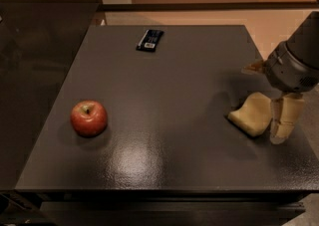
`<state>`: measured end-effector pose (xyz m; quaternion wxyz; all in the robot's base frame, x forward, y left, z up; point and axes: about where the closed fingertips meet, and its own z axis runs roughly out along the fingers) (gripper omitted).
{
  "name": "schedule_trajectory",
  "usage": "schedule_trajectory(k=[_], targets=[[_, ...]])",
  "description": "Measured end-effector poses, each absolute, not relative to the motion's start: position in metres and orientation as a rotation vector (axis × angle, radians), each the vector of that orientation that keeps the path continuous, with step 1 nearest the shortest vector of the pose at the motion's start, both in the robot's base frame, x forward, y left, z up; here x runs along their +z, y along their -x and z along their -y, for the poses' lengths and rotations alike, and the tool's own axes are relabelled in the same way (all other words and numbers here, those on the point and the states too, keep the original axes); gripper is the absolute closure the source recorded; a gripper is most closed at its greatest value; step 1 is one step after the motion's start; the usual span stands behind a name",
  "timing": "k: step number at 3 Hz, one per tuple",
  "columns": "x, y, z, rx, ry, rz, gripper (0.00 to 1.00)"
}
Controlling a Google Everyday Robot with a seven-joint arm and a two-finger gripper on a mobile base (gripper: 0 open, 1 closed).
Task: Move sponge near rxbar blueberry
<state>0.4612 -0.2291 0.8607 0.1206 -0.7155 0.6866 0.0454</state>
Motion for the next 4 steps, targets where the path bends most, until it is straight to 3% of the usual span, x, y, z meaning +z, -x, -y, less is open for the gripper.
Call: schedule_trajectory(k=[1, 2, 4], targets=[[0.854, -0.458, 0.232, 0.147, 2.103, -2.011, 0.00], [0.848, -0.455, 0.235, 0.158, 2.113, -2.031, 0.18], [0.840, -0.454, 0.238, 0.166, 2.113, -2.062, 0.64]])
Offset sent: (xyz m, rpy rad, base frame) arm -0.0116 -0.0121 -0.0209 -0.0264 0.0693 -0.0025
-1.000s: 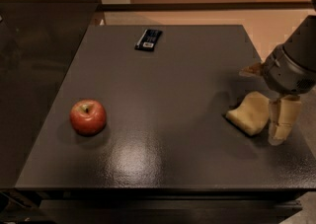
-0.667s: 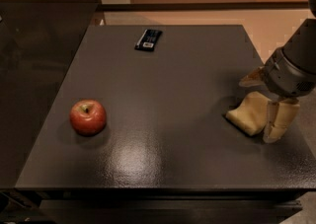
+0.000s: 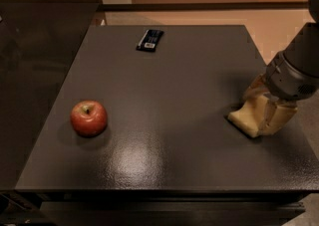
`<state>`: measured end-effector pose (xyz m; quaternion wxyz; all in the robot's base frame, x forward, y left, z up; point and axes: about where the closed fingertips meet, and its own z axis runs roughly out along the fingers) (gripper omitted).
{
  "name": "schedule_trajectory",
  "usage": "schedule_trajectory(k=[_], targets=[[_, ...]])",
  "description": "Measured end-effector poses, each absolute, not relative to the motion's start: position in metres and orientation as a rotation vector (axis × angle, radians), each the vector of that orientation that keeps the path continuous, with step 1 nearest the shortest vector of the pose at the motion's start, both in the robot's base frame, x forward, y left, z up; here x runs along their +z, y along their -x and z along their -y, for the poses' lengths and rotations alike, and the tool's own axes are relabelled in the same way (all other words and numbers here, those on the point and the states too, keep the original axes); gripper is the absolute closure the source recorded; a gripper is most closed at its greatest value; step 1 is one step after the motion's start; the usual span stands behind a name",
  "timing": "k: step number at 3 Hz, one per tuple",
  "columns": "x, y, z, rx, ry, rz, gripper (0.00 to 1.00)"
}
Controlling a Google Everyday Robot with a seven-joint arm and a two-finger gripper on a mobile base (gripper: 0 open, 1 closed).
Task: Move sponge near rxbar blueberry
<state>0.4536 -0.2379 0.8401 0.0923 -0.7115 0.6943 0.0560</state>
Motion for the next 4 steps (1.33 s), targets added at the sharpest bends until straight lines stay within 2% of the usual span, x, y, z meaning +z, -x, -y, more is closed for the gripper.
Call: schedule_trajectory(k=[1, 2, 4], targets=[[0.851, -0.457, 0.231, 0.142, 2.099, -2.056, 0.87], [0.876, -0.467, 0.219, 0.125, 2.049, -2.049, 1.00], [0.915, -0.515, 0.190, 0.113, 1.949, -1.998, 1.00]])
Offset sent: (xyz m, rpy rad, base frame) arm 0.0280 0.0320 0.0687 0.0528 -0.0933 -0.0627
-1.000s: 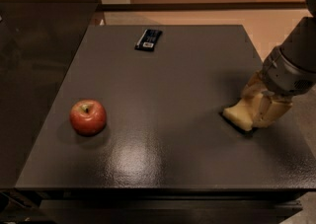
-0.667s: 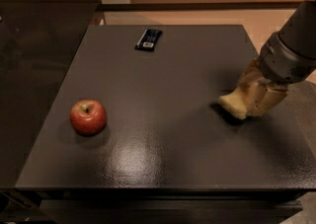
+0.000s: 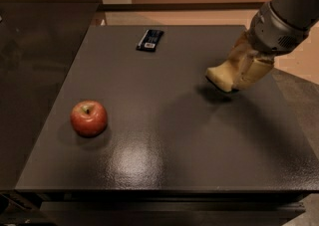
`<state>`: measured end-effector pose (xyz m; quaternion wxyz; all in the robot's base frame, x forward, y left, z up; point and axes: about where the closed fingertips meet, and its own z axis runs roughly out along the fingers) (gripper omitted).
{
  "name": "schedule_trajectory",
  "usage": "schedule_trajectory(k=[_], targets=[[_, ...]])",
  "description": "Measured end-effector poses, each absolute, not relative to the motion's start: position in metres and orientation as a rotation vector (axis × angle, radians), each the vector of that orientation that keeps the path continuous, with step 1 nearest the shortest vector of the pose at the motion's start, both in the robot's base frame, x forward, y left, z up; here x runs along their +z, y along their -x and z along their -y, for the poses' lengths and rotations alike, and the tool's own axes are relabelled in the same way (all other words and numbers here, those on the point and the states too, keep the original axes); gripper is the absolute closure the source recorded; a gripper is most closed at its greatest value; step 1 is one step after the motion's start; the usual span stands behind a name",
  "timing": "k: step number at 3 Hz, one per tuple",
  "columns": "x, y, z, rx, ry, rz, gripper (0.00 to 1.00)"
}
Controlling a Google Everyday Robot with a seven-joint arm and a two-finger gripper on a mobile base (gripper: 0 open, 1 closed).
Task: Move sponge near rxbar blueberry
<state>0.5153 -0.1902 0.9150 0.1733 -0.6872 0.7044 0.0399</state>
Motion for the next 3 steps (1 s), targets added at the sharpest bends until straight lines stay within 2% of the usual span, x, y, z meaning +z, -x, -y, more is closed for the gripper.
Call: schedule_trajectory(k=[3], targets=[[0.912, -0.614, 0.132, 0.103, 1.854, -1.868, 1.00]])
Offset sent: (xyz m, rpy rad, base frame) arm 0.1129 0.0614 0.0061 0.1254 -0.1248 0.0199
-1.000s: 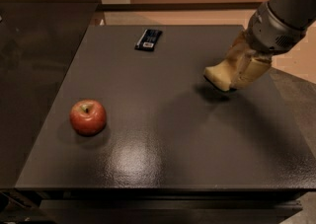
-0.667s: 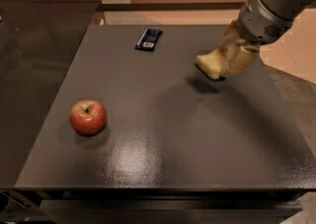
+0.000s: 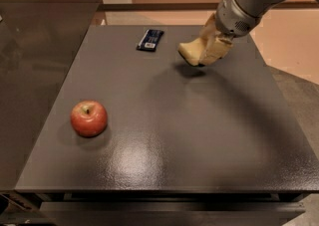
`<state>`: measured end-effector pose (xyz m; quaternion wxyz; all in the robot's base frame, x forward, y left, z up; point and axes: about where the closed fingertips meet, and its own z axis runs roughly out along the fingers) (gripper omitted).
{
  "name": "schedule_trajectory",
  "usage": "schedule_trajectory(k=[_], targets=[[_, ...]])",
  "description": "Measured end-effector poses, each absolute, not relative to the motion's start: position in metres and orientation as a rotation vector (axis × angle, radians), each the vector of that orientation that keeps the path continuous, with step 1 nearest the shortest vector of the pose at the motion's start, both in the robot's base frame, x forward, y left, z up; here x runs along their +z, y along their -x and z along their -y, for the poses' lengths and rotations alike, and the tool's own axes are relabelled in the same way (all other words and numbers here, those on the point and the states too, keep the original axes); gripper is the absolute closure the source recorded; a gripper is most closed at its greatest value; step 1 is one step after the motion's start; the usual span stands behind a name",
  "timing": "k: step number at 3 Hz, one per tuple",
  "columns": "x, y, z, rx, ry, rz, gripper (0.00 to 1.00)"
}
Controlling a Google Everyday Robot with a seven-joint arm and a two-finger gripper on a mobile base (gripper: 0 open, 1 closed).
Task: Move sponge near rxbar blueberry
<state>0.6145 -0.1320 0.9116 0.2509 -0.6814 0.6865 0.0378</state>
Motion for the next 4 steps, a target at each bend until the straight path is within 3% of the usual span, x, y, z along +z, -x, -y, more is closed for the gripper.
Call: schedule_trajectory(k=[2, 4], targets=[[0.894, -0.682, 0.091, 0.077, 1.788, -1.826, 1.00], [0.886, -0.725, 0.058, 0.035, 1.823, -1.785, 0.58]])
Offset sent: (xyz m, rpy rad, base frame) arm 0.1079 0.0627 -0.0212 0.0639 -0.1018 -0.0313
